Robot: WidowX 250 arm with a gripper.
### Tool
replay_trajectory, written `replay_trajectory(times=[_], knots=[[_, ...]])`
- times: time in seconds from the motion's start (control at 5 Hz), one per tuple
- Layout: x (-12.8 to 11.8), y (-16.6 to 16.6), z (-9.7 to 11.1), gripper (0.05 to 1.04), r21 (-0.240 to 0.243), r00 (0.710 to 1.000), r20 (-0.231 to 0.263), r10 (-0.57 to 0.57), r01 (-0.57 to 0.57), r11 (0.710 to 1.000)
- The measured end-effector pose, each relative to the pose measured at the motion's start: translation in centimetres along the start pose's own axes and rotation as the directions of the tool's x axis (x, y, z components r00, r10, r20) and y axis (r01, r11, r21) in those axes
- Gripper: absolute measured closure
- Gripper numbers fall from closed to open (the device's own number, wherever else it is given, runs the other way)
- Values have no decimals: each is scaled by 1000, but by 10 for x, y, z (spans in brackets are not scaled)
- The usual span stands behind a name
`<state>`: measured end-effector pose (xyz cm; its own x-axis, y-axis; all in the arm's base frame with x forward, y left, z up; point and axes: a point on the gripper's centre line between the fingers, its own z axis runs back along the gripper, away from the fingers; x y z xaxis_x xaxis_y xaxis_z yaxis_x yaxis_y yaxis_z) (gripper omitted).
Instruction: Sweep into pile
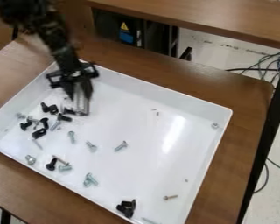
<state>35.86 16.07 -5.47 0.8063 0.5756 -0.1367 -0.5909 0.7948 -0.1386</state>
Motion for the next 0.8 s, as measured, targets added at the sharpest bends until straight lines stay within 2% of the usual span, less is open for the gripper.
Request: replay_trajectory(times=[0.2,0.4,0.6,0.8], knots=[[3,24,7,725,-8,999,5,47,-47,999],[-4,24,9,725,-8,1000,-6,10,-10,1000],[-15,20,12,725,-3,999,-11,-33,33,999],[-26,-3,26,725,12,997,26,-77,76,997]])
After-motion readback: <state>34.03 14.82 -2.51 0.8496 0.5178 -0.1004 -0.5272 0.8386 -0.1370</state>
